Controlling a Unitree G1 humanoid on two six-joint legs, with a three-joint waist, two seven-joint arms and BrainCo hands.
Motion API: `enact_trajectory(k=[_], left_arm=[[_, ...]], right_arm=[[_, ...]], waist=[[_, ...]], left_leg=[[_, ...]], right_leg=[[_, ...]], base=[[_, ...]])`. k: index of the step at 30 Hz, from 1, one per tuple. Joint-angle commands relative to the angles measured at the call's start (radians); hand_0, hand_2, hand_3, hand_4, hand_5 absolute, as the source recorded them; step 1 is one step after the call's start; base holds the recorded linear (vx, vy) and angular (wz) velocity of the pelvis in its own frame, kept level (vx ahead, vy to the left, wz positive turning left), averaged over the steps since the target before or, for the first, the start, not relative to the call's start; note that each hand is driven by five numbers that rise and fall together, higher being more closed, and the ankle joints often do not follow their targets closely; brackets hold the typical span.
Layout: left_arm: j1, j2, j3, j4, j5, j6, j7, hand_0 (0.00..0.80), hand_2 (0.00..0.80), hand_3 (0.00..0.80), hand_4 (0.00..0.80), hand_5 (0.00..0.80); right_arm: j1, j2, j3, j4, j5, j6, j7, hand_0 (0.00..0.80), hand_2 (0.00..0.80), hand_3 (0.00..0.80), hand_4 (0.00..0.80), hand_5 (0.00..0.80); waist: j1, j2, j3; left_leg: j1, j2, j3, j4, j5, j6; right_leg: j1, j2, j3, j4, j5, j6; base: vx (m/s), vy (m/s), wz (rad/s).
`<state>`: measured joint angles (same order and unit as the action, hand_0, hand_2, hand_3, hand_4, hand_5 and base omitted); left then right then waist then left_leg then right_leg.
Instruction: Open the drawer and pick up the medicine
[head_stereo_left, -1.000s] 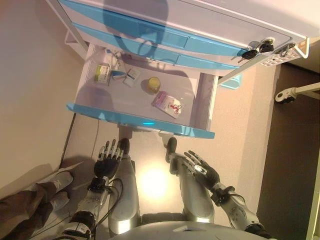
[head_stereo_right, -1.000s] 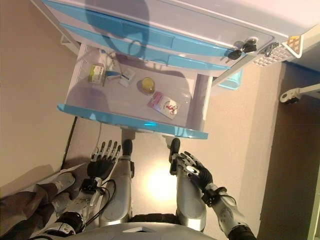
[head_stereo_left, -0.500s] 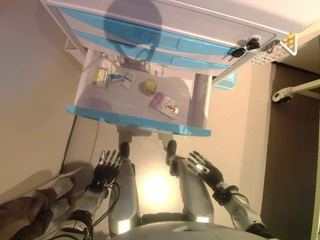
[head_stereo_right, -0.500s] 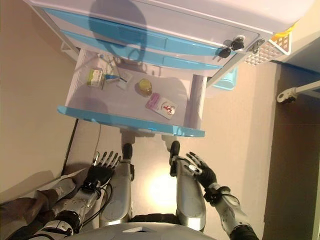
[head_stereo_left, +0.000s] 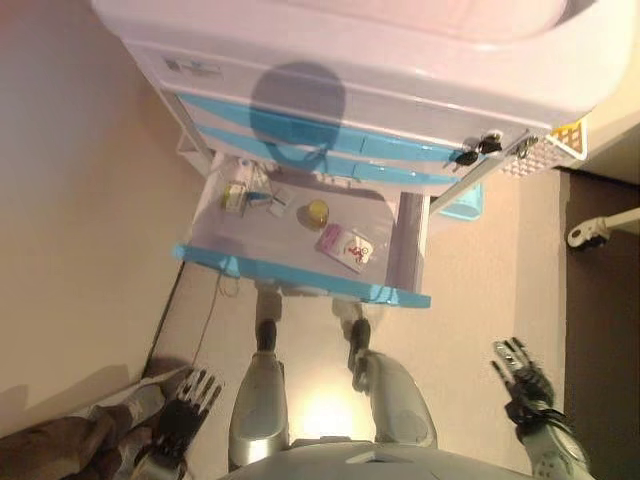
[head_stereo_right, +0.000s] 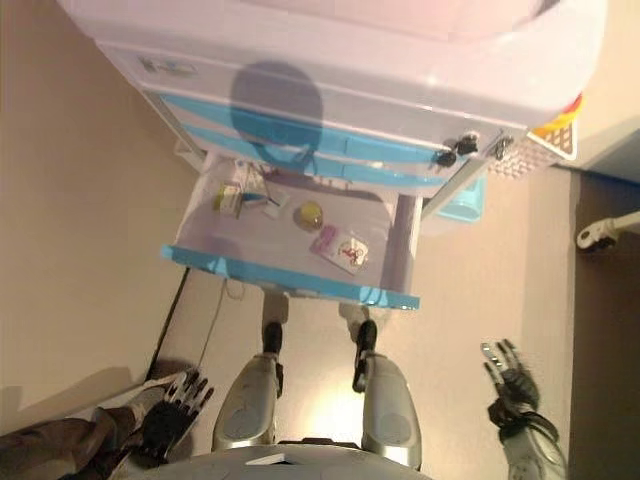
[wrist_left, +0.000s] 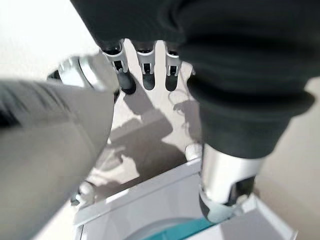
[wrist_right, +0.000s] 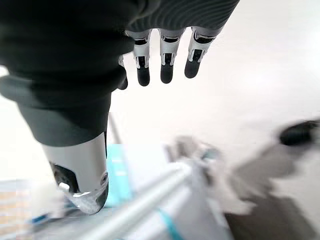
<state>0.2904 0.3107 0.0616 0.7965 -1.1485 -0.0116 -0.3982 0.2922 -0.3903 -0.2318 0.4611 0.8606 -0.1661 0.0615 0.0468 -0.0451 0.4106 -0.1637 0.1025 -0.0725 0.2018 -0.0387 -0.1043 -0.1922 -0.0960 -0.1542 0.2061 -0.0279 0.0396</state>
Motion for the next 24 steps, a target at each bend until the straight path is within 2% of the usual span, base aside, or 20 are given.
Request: enact_trajectory(k=[1,5,6,7,9,10,12,15,16,18,21,24], left_arm=[[0.081,0.010,0.053,-0.052,0.061,-0.034,-0.018,0.000,0.000,0.000,0.000,0.000],[0.097,-0.007,0.080,-0.031,0.087,-0.012,-0.015,0.000,0.000,0.000,0.000,0.000],[0.106,-0.012,0.079,-0.018,0.115,-0.017,-0.010,0.000,0.000,0.000,0.000,0.000],[0.113,-0.014,0.075,-0.010,0.132,-0.022,-0.008,0.000,0.000,0.000,0.000,0.000],[0.118,-0.017,0.075,-0.003,0.154,-0.033,-0.007,0.000,0.000,0.000,0.000,0.000],[0.124,-0.012,0.066,0.009,0.195,-0.052,-0.001,0.000,0.000,0.000,0.000,0.000],[0.128,-0.003,0.062,0.023,0.220,-0.059,0.004,0.000,0.000,0.000,0.000,0.000],[0.125,0.002,0.061,0.043,0.245,-0.064,0.013,0.000,0.000,0.000,0.000,0.000],[0.120,0.010,0.064,0.054,0.255,-0.062,0.021,0.000,0.000,0.000,0.000,0.000],[0.106,0.020,0.066,0.069,0.277,-0.071,0.030,0.000,0.000,0.000,0.000,0.000],[0.091,0.037,0.058,0.080,0.303,-0.095,0.037,0.000,0.000,0.000,0.000,0.000],[0.091,0.053,0.058,0.075,0.314,-0.103,0.040,0.000,0.000,0.000,0.000,0.000]], right_arm=[[0.056,-0.091,-0.109,-0.197,-0.110,-0.157,-0.048,0.000,0.000,0.000,0.000,0.000],[0.051,-0.121,-0.204,-0.345,-0.284,-0.242,-0.082,0.000,0.000,0.000,0.000,0.000],[0.047,-0.152,-0.234,-0.396,-0.349,-0.277,-0.095,0.000,0.000,0.000,0.000,0.000],[0.050,-0.179,-0.256,-0.443,-0.389,-0.281,-0.109,0.000,0.000,0.000,0.000,0.000],[0.050,-0.209,-0.279,-0.497,-0.437,-0.265,-0.126,0.000,0.000,0.000,0.000,0.000],[0.046,-0.277,-0.312,-0.579,-0.496,-0.247,-0.122,0.000,0.000,0.000,0.000,0.000],[0.047,-0.348,-0.338,-0.678,-0.548,-0.212,-0.114,0.000,0.000,0.000,0.000,0.000],[0.039,-0.408,-0.355,-0.771,-0.589,-0.174,-0.084,0.000,0.000,0.000,0.000,0.000],[0.024,-0.457,-0.365,-0.828,-0.591,-0.141,-0.041,0.000,0.000,0.000,0.000,0.000],[0.001,-0.507,-0.357,-0.885,-0.595,-0.119,0.028,0.000,0.000,0.000,0.000,0.000],[-0.025,-0.562,-0.338,-0.960,-0.581,-0.112,0.132,0.000,0.000,0.000,0.000,0.000],[-0.020,-0.616,-0.338,-1.040,-0.518,-0.102,0.348,0.000,0.000,0.000,0.000,0.000]], waist=[[0.000,-0.033,-0.043],[-0.005,-0.035,-0.061],[-0.005,-0.038,-0.068],[-0.002,-0.039,-0.068],[-0.002,-0.043,-0.075],[0.003,-0.048,-0.077],[0.009,-0.056,-0.087],[0.015,-0.062,-0.092],[0.023,-0.071,-0.097],[0.030,-0.081,-0.100],[0.040,-0.099,-0.103],[0.050,-0.117,-0.105]], left_leg=[[0.014,-0.066,0.044,-0.051,0.045,0.094],[0.031,-0.068,0.056,-0.062,0.033,0.096],[0.036,-0.067,0.060,-0.065,0.029,0.097],[0.041,-0.066,0.064,-0.063,0.021,0.096],[0.038,-0.065,0.065,-0.064,0.022,0.096],[0.044,-0.062,0.068,-0.063,0.012,0.095],[0.042,-0.062,0.066,-0.065,0.014,0.095],[0.044,-0.059,0.067,-0.065,0.010,0.093],[0.043,-0.056,0.065,-0.064,0.009,0.091],[0.044,-0.052,0.064,-0.065,0.007,0.089],[0.040,-0.047,0.060,-0.062,0.005,0.087],[0.039,-0.041,0.055,-0.066,0.004,0.084]], right_leg=[[0.091,-0.011,0.004,-0.054,0.033,0.045],[0.106,-0.019,0.010,-0.077,0.040,0.060],[0.111,-0.022,0.011,-0.087,0.044,0.065],[0.118,-0.022,0.013,-0.090,0.043,0.068],[0.117,-0.024,0.014,-0.096,0.047,0.071],[0.126,-0.024,0.018,-0.100,0.045,0.075],[0.129,-0.025,0.021,-0.109,0.051,0.080],[0.137,-0.027,0.020,-0.115,0.052,0.082],[0.142,-0.027,0.021,-0.118,0.054,0.085],[0.146,-0.026,0.022,-0.122,0.056,0.087],[0.153,-0.025,0.020,-0.129,0.059,0.089],[0.158,-0.022,0.016,-0.136,0.064,0.091]], base=[[0.059,0.052,0.03],[0.034,0.050,0.02],[0.022,0.036,0.04],[0.019,0.033,0.02],[0.000,0.000,0.00],[0.019,0.011,0.05],[0.015,0.009,0.05],[0.000,0.000,0.00],[0.011,-0.012,0.07],[0.009,-0.029,0.08],[0.007,-0.065,0.08],[0.001,-0.076,0.04]])
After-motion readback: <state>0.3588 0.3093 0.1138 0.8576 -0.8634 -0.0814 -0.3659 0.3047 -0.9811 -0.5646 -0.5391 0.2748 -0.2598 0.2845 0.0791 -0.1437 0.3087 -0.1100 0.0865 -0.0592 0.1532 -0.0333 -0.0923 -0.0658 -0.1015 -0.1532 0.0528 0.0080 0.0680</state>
